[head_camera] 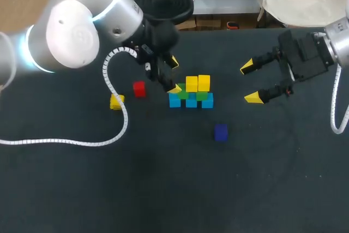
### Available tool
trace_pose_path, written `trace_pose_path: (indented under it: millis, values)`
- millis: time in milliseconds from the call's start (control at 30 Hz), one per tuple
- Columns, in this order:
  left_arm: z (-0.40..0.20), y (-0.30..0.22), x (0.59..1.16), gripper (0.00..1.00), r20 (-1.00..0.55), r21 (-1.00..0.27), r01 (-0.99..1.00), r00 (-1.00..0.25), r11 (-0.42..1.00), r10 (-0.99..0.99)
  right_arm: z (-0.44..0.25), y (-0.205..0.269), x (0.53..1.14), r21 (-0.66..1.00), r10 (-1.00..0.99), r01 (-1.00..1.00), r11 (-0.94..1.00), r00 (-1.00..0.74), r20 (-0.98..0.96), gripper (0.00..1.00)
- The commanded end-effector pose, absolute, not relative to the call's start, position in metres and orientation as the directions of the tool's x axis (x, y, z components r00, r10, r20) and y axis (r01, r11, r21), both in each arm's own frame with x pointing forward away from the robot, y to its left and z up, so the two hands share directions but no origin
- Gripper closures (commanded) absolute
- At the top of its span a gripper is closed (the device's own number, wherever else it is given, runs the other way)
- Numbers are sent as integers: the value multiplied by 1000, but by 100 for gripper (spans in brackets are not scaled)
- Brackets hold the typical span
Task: Place the blue cubes, place green cubes on the blue cubes, place the yellow cubes on the green cubes, then place the red cubes on the yellow cubes, and place purple cube on the red cubes.
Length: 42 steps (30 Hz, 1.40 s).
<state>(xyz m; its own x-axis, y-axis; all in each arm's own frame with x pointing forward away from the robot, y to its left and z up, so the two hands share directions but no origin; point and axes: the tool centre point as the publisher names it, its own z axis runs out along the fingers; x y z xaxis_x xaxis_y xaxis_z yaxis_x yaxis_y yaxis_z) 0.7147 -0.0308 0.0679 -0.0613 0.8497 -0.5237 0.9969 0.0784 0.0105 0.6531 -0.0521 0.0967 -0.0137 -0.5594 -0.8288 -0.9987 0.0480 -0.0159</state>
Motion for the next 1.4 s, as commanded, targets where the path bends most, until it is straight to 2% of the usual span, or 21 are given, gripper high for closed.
trace_pose_path:
  millis: [33, 500, 767, 1200, 1267, 1400]
  values:
    - [71, -9, 707, 0, -515, 15, 994, -82, 104, 853, 96, -52, 653, -17, -558, -999, 48, -13, -829, 0]
    - [62, 72, 713, 0, -517, -15, 969, -218, 246, 828, 96, -52, 653, -17, -558, -999, 48, -13, -829, 0]
    - [52, 85, 721, 0, -505, -95, 970, -239, 222, 830, 96, -52, 653, -17, -558, -999, 48, -13, -829, 0]
    - [52, 85, 721, 0, -505, -95, 970, -239, 222, 830, 96, -52, 653, -17, -558, -999, 48, -13, -829, 0]
    - [52, 83, 722, 0, -498, -49, 979, -195, 197, 845, 96, -52, 653, -17, -558, -999, 48, -13, -829, 0]
    - [41, 109, 729, 0, -522, -30, 973, -211, 229, 826, 96, -52, 653, -17, -558, -999, 48, -13, -829, 0]
